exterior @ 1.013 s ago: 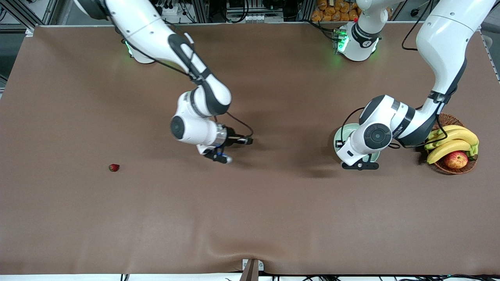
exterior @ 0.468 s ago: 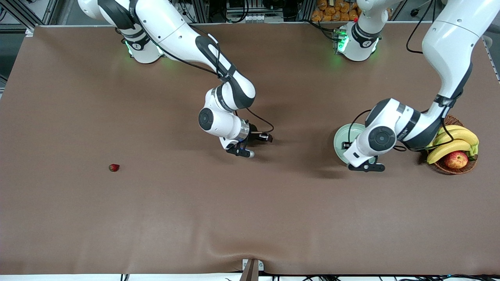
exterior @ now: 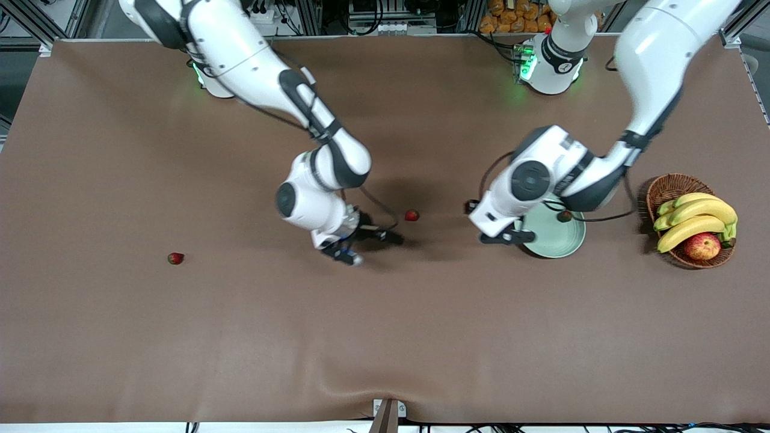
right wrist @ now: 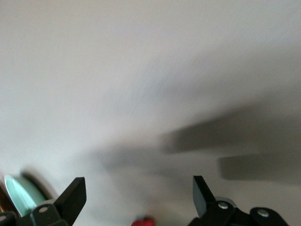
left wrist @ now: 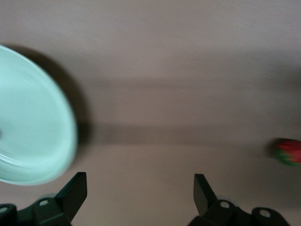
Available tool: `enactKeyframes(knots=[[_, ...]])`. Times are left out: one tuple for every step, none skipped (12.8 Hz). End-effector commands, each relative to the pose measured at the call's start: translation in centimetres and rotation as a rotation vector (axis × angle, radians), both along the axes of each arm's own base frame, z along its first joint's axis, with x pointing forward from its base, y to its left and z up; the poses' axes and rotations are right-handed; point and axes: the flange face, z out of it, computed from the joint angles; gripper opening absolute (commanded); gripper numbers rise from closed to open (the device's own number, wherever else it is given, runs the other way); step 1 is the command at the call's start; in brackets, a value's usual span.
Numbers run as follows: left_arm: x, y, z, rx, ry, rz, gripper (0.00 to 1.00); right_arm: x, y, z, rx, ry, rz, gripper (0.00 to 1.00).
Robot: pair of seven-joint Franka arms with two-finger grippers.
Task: Collect all strawberries into plate
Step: 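Grasp the second strawberry with the left gripper while the right gripper grasps the third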
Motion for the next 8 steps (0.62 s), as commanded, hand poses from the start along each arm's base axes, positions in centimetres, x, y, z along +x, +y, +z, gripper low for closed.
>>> enactKeyframes(knots=[[-0.7,-6.4,-0.4,-0.053,0.000,0.123,1.00,1.2,-9.6,1.2,-0.054,0.027,-0.006,1.00],[-1.9,-9.3,-1.0,-0.072,-0.018,0.160,1.00,2.1,-13.2,2.1,-0.065,0.038,-0.001,1.00],[-2.1,-10.8,-2.1,-0.067,-0.038,0.198,1.00,2.9,-17.2,2.4,-0.090,0.074,0.015,1.00],[-2.6,-12.3,-3.2,-0.063,-0.056,0.211,1.00,3.4,-20.8,2.4,-0.146,0.104,0.068,1.00],[-3.0,-14.0,-4.4,-0.062,-0.075,0.229,1.00,4.2,-24.9,2.7,-0.244,0.096,0.123,1.00],[-3.3,-15.3,-5.4,-0.063,-0.091,0.229,1.00,4.8,-28.2,2.9,-0.364,0.066,0.204,1.00],[-3.5,-16.1,-6.3,-0.068,-0.103,0.218,1.00,5.2,-30.4,3.0,-0.487,0.029,0.320,1.00],[-3.4,-16.2,-7.1,-0.066,-0.114,0.211,1.00,5.3,-32.0,2.9,-0.578,0.006,0.417,1.00]])
